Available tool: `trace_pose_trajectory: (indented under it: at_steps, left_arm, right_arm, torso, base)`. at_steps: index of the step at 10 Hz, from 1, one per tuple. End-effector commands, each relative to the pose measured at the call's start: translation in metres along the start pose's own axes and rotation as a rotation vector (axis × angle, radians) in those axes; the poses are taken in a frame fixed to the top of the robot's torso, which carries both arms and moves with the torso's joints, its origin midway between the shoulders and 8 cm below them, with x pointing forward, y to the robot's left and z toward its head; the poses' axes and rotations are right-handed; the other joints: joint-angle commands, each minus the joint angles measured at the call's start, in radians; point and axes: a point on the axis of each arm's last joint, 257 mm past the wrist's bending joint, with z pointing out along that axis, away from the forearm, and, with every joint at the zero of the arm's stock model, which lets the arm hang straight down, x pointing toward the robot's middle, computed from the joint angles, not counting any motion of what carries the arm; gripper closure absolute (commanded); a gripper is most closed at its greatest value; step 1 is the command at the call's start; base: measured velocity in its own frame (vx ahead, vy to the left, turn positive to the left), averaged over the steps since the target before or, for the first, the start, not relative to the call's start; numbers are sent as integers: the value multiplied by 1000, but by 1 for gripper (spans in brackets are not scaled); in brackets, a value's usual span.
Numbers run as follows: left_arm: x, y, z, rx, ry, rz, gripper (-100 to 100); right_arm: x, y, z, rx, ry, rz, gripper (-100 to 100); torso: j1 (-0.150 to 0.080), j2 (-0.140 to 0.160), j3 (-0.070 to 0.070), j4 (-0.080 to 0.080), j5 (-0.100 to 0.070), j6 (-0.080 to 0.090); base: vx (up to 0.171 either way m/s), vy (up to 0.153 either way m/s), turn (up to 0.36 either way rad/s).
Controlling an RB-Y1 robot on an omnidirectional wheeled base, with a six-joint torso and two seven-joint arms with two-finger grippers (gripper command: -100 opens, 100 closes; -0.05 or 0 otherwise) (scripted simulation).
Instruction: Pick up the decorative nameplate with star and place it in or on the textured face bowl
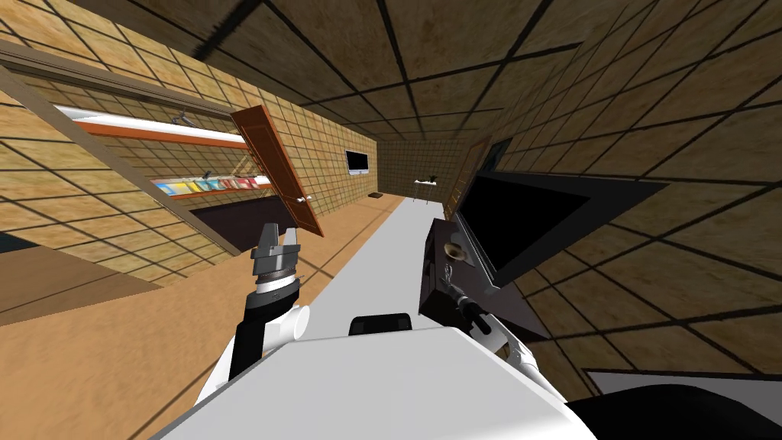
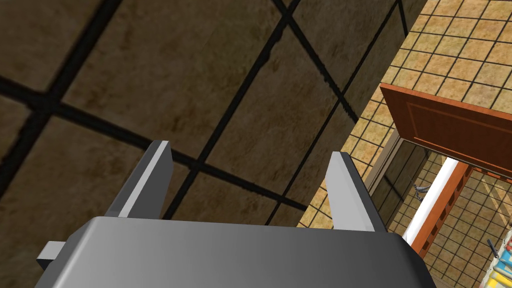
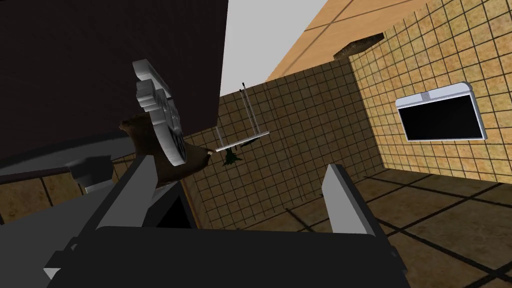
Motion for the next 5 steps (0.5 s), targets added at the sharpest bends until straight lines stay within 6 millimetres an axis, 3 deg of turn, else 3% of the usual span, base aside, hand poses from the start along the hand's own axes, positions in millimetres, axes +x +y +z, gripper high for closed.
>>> trace_pose_trajectory:
  at_steps: [1,4,5]
  left_arm:
    - [0,0,0,0,0,0,0]
    - [0,0,0,0,0,0,0]
    - [0,0,0,0,0,0,0]
  right_arm:
    - [-1,-17,2,35,12,-18,-100]
    - [-4,-70,1,158,50,-92,-100]
    - [-4,-71,1,162,52,-92,-100]
  torso:
    - [0,0,0,0,0,0]
    - [-1,1,1,0,0,0]
    - [-1,1,1,0,0,0]
  base:
    - [90,23,16]
    - [88,16,76]
    - [66,9,7]
